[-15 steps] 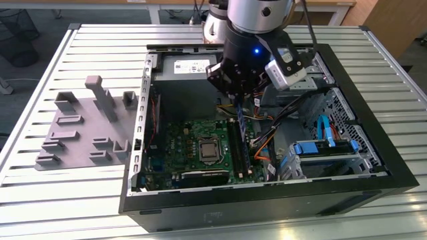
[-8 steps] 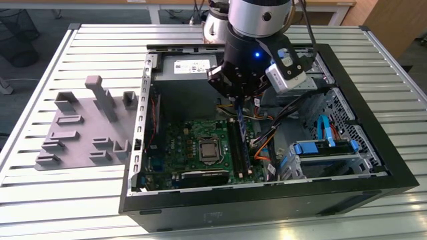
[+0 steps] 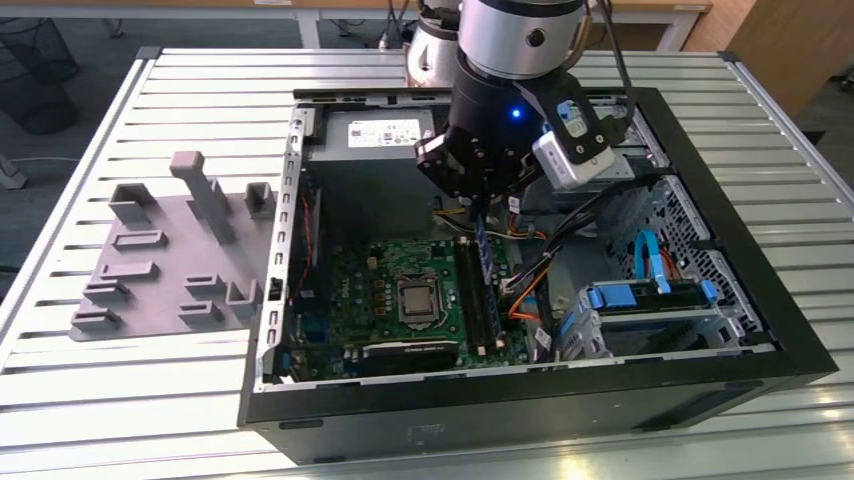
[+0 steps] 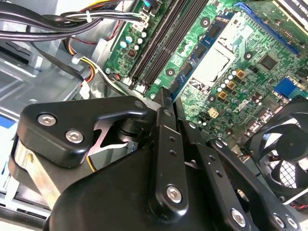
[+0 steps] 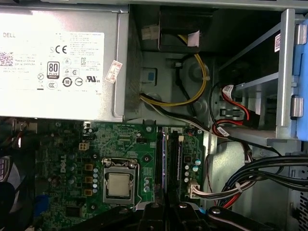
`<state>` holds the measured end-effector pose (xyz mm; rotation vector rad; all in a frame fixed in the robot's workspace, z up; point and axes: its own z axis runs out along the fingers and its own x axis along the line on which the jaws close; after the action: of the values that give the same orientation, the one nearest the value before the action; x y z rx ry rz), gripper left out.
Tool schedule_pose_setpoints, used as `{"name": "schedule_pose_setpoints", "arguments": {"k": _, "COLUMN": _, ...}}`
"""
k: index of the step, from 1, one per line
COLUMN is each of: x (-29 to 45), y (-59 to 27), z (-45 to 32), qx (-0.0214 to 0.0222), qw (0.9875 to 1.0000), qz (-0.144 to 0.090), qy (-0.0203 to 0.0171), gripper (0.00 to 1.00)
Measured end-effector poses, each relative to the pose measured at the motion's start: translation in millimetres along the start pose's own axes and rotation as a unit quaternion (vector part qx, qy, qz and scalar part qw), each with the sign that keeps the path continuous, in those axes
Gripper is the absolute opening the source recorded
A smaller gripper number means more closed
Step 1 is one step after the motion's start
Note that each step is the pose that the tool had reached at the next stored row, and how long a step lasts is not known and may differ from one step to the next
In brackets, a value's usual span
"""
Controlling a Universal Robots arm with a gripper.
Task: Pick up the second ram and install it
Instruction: 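Insert the second ram into the second slot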
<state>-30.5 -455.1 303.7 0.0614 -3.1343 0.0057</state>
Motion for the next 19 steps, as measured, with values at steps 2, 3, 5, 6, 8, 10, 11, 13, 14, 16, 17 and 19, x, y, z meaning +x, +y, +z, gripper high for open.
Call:
{"name": "schedule_pose_setpoints", "arguments": {"k": 2, "x": 0.0, "y": 0.0, "z": 0.0, "qx": 0.0000, "qw": 1.0000, "qz": 0.000, "qy": 0.0000, "gripper": 0.14}}
{"name": "schedule_pose_setpoints", "arguments": {"k": 3, "x": 0.0, "y": -0.1, "z": 0.1, "qx": 0.0000, "qw": 1.0000, "qz": 0.000, "qy": 0.0000, "gripper": 0.14}}
{"name": "schedule_pose_setpoints", "arguments": {"k": 5, "x": -0.1, "y": -0.6, "z": 0.7, "qx": -0.0001, "qw": 1.0000, "qz": 0.001, "qy": 0.0001, "gripper": 0.14}}
{"name": "schedule_pose_setpoints", "arguments": {"k": 6, "x": -0.1, "y": -0.9, "z": 1.1, "qx": -0.0001, "qw": 1.0000, "qz": 0.003, "qy": 0.0002, "gripper": 0.14}}
{"name": "schedule_pose_setpoints", "arguments": {"k": 8, "x": -0.2, "y": -1.2, "z": 2.6, "qx": -0.0002, "qw": 1.0000, "qz": 0.006, "qy": 0.0003, "gripper": 0.14}}
{"name": "schedule_pose_setpoints", "arguments": {"k": 10, "x": -0.3, "y": -1.2, "z": 4.7, "qx": -0.0001, "qw": 1.0000, "qz": 0.008, "qy": 0.0005, "gripper": 0.14}}
{"name": "schedule_pose_setpoints", "arguments": {"k": 11, "x": -0.4, "y": -1.3, "z": 6.1, "qx": -0.0002, "qw": 1.0000, "qz": 0.008, "qy": 0.0006, "gripper": 0.14}}
{"name": "schedule_pose_setpoints", "arguments": {"k": 13, "x": -0.5, "y": -1.3, "z": 8.5, "qx": -0.0001, "qw": 1.0000, "qz": 0.010, "qy": 0.0009, "gripper": 0.14}}
{"name": "schedule_pose_setpoints", "arguments": {"k": 14, "x": -0.6, "y": -1.4, "z": 9.4, "qx": -0.0001, "qw": 0.9999, "qz": 0.010, "qy": 0.0010, "gripper": 0.14}}
{"name": "schedule_pose_setpoints", "arguments": {"k": 16, "x": -0.8, "y": -1.8, "z": 10.5, "qx": -0.0001, "qw": 0.9999, "qz": 0.011, "qy": 0.0012, "gripper": 0.14}}
{"name": "schedule_pose_setpoints", "arguments": {"k": 17, "x": -0.9, "y": -2.2, "z": 10.8, "qx": -0.0001, "qw": 0.9999, "qz": 0.012, "qy": 0.0013, "gripper": 0.14}}
{"name": "schedule_pose_setpoints", "arguments": {"k": 19, "x": -1.2, "y": -3.0, "z": 11.3, "qx": -0.0002, "qw": 0.9999, "qz": 0.014, "qy": 0.0015, "gripper": 0.14}}
